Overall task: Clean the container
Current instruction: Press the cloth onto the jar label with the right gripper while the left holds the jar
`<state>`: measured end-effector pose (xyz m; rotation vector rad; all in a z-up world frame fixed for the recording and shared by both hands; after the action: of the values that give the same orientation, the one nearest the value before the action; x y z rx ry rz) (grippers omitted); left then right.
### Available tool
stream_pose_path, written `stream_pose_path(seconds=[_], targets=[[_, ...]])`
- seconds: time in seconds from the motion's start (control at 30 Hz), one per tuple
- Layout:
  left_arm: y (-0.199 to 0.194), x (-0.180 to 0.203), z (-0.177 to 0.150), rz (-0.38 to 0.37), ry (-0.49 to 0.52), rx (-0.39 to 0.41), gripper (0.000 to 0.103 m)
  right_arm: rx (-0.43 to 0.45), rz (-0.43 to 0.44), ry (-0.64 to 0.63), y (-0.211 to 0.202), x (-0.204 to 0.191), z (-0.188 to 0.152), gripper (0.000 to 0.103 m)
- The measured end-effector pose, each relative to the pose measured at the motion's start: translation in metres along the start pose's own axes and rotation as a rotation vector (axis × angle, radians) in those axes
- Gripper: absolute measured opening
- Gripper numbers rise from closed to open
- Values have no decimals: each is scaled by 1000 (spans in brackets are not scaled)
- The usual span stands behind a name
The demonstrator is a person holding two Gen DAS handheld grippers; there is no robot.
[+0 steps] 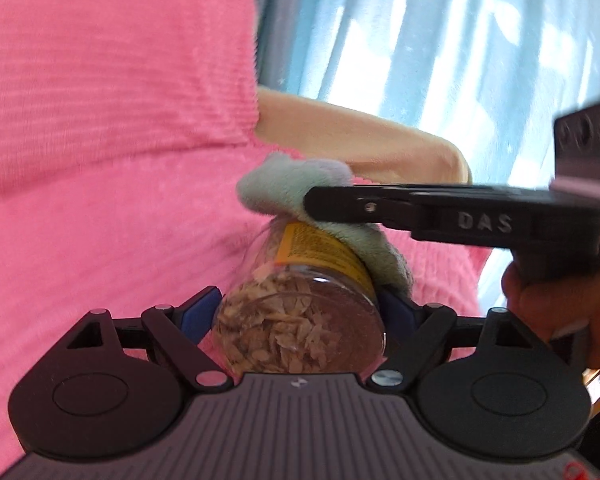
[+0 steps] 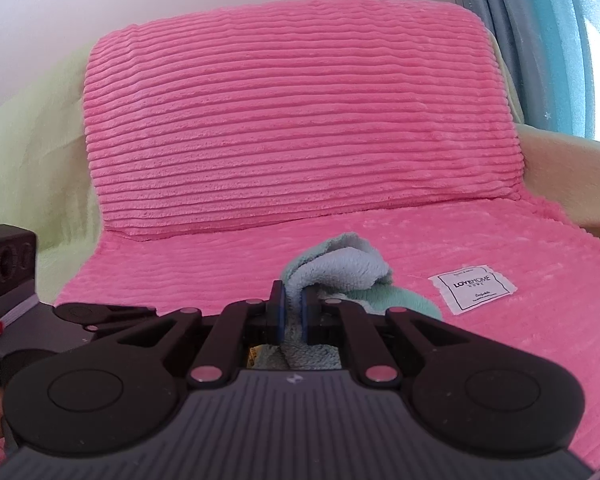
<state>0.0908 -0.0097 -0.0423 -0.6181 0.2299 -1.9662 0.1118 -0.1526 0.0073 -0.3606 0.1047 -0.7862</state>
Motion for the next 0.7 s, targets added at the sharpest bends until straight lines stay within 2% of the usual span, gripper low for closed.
stream_pose_path(seconds=[0.1, 0.17, 0.4, 0.63, 0.7], targets=[[0, 14, 1, 38, 132, 21, 82, 0, 3, -3, 0, -1, 0, 5], [0, 16, 1, 45, 146, 17, 82, 0, 4, -8, 0, -2, 0, 5], [3, 1, 1, 0, -23, -11, 86, 2, 9, -11, 0, -3, 0, 5], [11, -19, -5, -66, -242, -76, 88, 0, 14, -8, 0, -3, 0, 5], [11, -19, -6, -70, -247, -72, 87, -1, 16, -7, -1, -3, 0, 6]])
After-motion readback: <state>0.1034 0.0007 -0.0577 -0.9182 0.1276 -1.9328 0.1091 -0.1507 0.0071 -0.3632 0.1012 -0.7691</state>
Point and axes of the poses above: each gripper's, at about its wrist camera, not at the fingertips, and y roughly the way its jaws point, x to its right, z to its top, the point moved 6 cm from there along y, roughly the way its jaws point, and after that the axes turned 11 degrees about -y, right-handed, at the moved point
